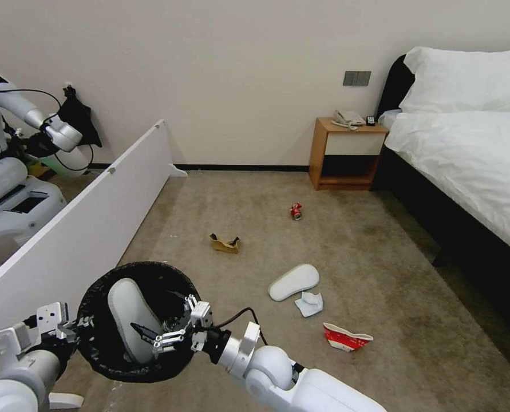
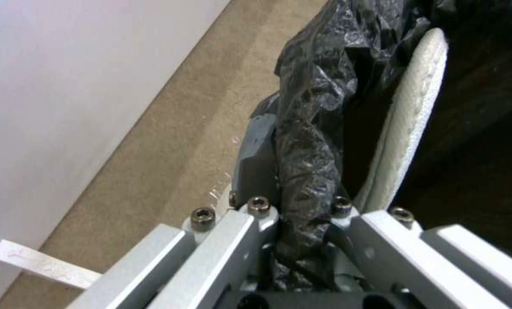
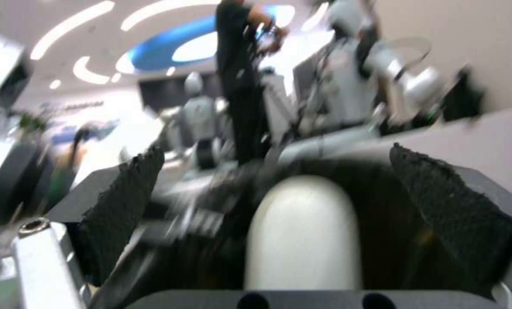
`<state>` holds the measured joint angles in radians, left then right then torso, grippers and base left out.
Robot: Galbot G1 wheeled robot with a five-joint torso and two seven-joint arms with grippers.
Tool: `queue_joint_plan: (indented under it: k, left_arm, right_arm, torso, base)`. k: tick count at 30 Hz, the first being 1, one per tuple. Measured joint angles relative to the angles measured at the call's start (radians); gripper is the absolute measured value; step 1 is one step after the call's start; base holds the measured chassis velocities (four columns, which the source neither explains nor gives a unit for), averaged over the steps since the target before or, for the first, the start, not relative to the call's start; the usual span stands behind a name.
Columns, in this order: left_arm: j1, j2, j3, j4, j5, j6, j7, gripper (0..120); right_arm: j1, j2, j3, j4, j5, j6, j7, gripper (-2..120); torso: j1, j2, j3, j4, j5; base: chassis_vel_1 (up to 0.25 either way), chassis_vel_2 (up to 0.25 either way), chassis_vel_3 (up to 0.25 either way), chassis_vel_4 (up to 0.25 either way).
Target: Pick up the trash bin, then pick up the garbage from the floor and place it into the trash bin.
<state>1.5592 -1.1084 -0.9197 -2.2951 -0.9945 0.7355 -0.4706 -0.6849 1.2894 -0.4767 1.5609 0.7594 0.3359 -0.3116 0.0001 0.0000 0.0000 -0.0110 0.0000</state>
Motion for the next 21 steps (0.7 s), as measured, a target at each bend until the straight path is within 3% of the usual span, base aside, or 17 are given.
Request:
queue_joint_plan:
  k: [2,6,7,9,11,13,19,21]
  left_arm:
    - [-0.002,-0.002,0.000,0.002,0.001,0.000,0.000,2]
    - [-0.008,-0.012,0.002,0.006,0.006,0.000,-0.001,2]
    - [-0.008,-0.012,0.002,0.006,0.006,0.000,-0.001,2]
    - [-0.009,-0.014,0.003,0.007,0.007,0.000,-0.001,2]
    - [-0.009,-0.014,0.002,0.008,0.008,0.000,0.000,2]
    - [-0.011,-0.014,-0.001,0.017,0.020,0.000,0.005,2]
    - [-0.015,-0.013,-0.002,0.024,0.023,0.000,0.008,2]
    - [-0.017,-0.014,-0.005,0.025,0.025,0.000,0.010,2]
  right_arm:
    - [0.001,0.004,0.044,0.013,0.001,0.000,0.025,100]
    - [-0.020,-0.008,0.185,0.028,-0.025,-0.021,0.215,100]
    - [-0.020,-0.008,0.185,0.028,-0.025,-0.021,0.215,100]
    - [-0.101,-0.054,0.314,0.049,-0.044,-0.050,0.292,100]
    - [-0.136,-0.072,0.359,0.058,-0.048,-0.060,0.310,100]
    - [-0.234,-0.110,0.501,0.070,-0.066,-0.064,0.312,100]
    - [-0.357,-0.133,0.689,0.084,-0.118,-0.060,0.288,100]
    - [-0.471,-0.136,0.823,0.124,-0.167,-0.061,0.282,100]
  torso:
    - [0.000,0.000,0.000,0.0001,0.0000]
    - [0.000,0.000,0.000,0.0005,0.0002]
    - [0.000,0.000,0.000,0.0005,0.0002]
    - [0.000,0.000,0.000,-0.0003,0.0002]
    - [0.000,0.000,0.000,-0.0007,0.0004]
    - [0.000,0.000,0.000,-0.0005,0.0002]
    - [0.000,0.000,0.000,0.0001,0.0003]
    - [0.000,0.000,0.000,-0.0003,0.0001]
  base:
    - [0.000,0.000,0.000,0.000]
    - [0.000,0.000,0.000,0.000]
    - [0.000,0.000,0.000,0.000]
    - [0.000,0.000,0.000,0.000]
    - [0.000,0.000,0.000,0.000]
    - [0.000,0.000,0.000,0.000]
    - [0.000,0.000,0.000,0.000]
    - [0.000,0.000,0.000,0.000]
